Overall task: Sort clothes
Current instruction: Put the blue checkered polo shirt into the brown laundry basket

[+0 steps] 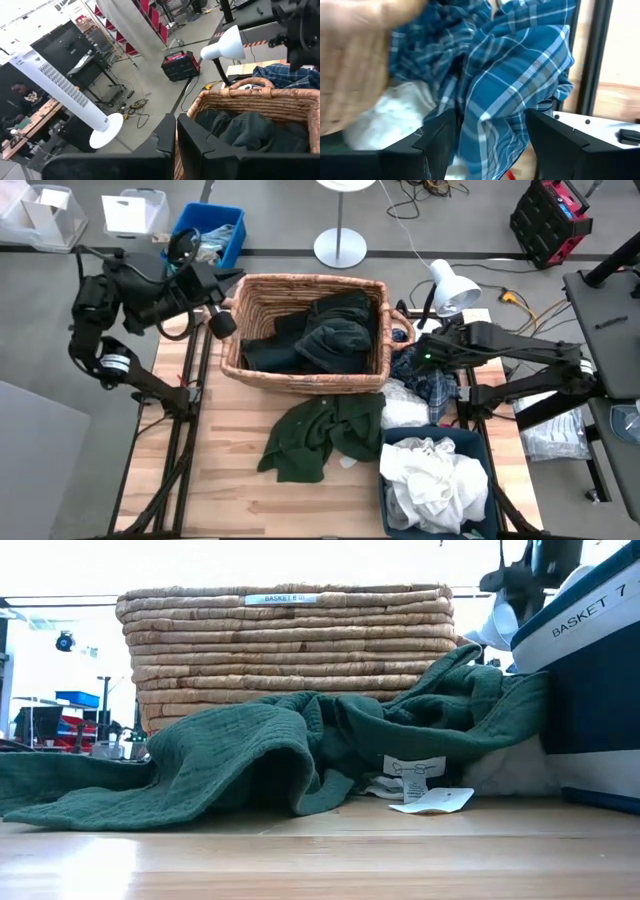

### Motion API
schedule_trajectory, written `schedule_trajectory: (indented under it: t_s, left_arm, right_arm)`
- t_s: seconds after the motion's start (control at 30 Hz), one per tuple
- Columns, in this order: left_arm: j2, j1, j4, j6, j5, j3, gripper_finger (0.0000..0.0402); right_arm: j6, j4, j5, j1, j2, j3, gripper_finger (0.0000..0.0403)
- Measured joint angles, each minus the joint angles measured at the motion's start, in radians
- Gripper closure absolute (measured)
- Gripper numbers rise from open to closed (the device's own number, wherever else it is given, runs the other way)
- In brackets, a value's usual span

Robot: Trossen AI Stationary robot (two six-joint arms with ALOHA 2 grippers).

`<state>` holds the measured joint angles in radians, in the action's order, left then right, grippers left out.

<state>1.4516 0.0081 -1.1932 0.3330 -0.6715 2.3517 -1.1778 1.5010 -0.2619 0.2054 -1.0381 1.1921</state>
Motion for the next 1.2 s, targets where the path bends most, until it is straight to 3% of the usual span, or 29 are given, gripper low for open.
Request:
schedule_trajectory:
  t_s: [0.2, 0.3, 0.4, 0.53, 0.57, 1.0, 1.2]
  left_arm:
    - [-0.022, 0.008, -0.003, 0.049, 0.003, -0.005, 0.0401]
    - [-0.028, 0.008, -0.003, 0.075, 0.003, -0.005, 0.0402]
    - [-0.031, 0.008, -0.003, 0.085, 0.003, -0.005, 0.0402]
    - [-0.034, 0.008, -0.004, 0.085, 0.003, -0.005, 0.0402]
    - [-0.035, 0.008, -0.004, 0.085, 0.003, -0.005, 0.0402]
    - [-0.033, 0.008, -0.037, 0.104, 0.013, -0.005, 0.0402]
    - [-0.03, 0.008, -0.012, 0.102, 0.206, -0.005, 0.0402]
  right_arm:
    - [0.002, -0.004, 0.001, 0.005, -0.076, -0.068, 0.0175]
    - [0.0, -0.005, 0.001, 0.005, -0.086, -0.093, 0.0202]
    - [0.002, -0.018, 0.001, 0.005, -0.087, -0.109, 0.026]
    - [0.061, -0.02, 0.0, 0.005, -0.072, -0.112, 0.0369]
    - [0.075, -0.017, 0.0, 0.005, -0.068, -0.106, 0.0379]
    - [0.133, -0.013, -0.062, -0.108, 0.014, 0.217, 0.0394]
    - [0.265, -0.086, -0.165, -0.199, 0.017, 0.408, 0.0394]
